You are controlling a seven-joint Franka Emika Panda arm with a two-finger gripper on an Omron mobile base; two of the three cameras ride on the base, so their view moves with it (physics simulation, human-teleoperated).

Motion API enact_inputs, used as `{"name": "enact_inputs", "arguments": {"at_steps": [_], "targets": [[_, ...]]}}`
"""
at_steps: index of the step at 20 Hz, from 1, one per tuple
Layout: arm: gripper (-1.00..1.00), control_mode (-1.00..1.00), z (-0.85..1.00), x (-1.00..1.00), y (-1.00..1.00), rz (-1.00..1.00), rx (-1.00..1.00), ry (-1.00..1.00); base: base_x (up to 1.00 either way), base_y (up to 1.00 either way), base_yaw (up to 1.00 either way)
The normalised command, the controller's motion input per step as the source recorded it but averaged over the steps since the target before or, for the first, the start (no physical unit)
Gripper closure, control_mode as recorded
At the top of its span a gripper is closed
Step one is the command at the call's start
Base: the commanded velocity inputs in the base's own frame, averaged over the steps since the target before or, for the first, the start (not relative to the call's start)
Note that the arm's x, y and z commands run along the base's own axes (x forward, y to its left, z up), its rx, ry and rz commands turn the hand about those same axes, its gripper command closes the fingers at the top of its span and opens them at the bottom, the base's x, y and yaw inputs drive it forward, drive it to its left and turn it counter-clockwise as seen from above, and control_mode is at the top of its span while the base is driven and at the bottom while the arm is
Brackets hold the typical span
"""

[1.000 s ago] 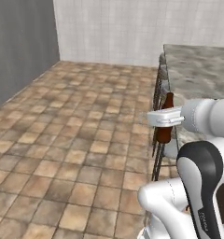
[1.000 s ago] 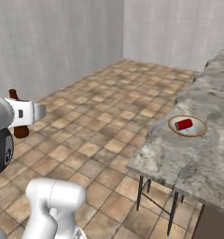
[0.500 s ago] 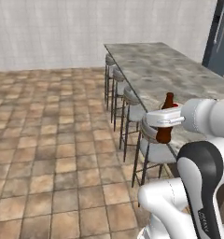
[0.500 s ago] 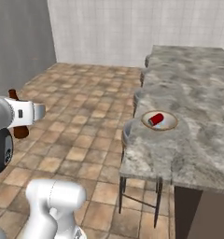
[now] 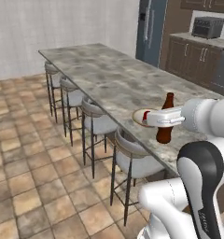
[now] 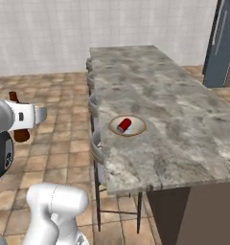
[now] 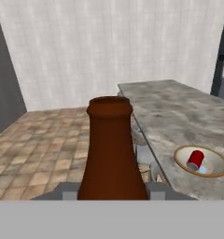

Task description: Open the fridge, grab two sodas, and place both sodas inside the bowl with ice on the dining counter.

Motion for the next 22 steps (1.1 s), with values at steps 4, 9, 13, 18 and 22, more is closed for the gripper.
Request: {"name": "enact_inputs", "arguments": {"at_steps": [4, 9, 13, 18, 22], "targets": [[1.0, 1.0, 0.0, 0.0, 0.0, 0.0, 0.0, 0.0, 0.59, 0.49, -0.58], [1.0, 1.0, 0.0, 0.0, 0.0, 0.0, 0.0, 0.0, 0.37, 0.59, -0.55], [1.0, 1.0, 0.0, 0.0, 0.0, 0.0, 0.0, 0.0, 0.11, 0.74, -0.5], [1.0, 1.0, 0.0, 0.0, 0.0, 0.0, 0.0, 0.0, 0.0, 0.86, -0.44], [1.0, 1.0, 0.0, 0.0, 0.0, 0.0, 0.0, 0.0, 0.08, 0.82, -0.44]]}}
